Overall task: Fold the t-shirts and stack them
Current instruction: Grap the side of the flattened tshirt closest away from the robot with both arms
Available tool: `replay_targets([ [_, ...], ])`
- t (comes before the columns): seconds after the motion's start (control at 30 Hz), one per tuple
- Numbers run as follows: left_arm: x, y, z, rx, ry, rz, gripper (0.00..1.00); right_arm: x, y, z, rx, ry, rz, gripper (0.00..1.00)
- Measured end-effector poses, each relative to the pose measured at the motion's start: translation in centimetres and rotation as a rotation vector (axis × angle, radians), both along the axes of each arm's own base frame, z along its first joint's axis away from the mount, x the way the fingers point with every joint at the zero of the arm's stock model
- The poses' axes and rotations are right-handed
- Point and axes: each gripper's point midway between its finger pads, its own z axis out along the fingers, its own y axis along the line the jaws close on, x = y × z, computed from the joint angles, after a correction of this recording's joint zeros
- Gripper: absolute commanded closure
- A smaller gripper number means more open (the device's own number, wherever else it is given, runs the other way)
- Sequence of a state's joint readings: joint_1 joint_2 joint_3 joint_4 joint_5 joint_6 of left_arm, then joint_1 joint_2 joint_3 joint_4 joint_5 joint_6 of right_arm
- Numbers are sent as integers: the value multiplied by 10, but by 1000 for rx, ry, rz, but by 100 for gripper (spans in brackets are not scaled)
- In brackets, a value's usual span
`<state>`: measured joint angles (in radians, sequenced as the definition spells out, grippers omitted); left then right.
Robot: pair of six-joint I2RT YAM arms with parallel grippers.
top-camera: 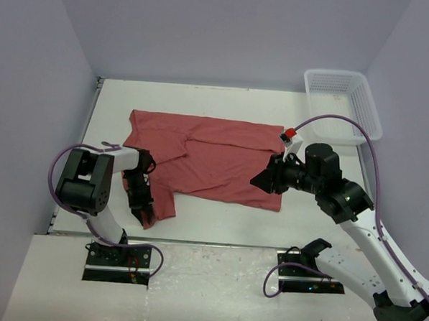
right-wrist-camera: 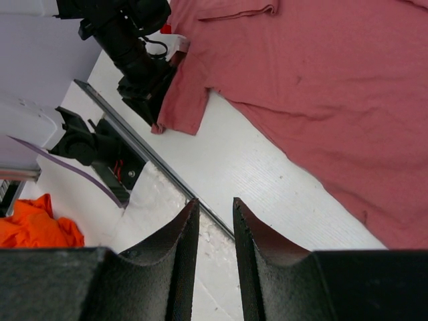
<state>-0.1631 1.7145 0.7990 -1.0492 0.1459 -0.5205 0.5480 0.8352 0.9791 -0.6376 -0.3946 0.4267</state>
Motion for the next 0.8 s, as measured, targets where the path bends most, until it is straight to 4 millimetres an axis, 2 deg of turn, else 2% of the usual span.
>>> replay_targets([
  [0.07,0,-3,0,-20,-3,12,76,0,0,0,2,4,-2,71],
  [0.13,1,-6,-1,-44,-10,30,91,0,0,0,5,10,-6,71],
  [0.2,2,-9,-1,-62,-15,40,100,-1,0,0,7,17,-9,71],
  [0.33,5,-12,0,-81,-30,49,100,1,-2,-5,-6,41,-36,71],
  [0.43,13,-16,2,-98,-83,60,100,9,-6,-19,-53,88,-86,73],
  [0.5,27,-18,4,-112,-165,64,100,15,-8,-32,-88,134,-125,73],
  [0.53,36,-19,8,-118,-215,63,100,18,-9,-40,-106,159,-144,69],
  [0.57,45,-20,13,-124,-259,62,100,22,-9,-50,-125,192,-164,59],
  [0.67,72,-23,35,-143,-406,57,100,24,-11,-84,-172,298,-212,39],
  [0.73,83,-25,52,-159,-499,61,100,21,-14,-109,-198,371,-247,41],
  [0.8,85,-26,61,-167,-545,65,100,12,-20,-136,-234,448,-281,48],
])
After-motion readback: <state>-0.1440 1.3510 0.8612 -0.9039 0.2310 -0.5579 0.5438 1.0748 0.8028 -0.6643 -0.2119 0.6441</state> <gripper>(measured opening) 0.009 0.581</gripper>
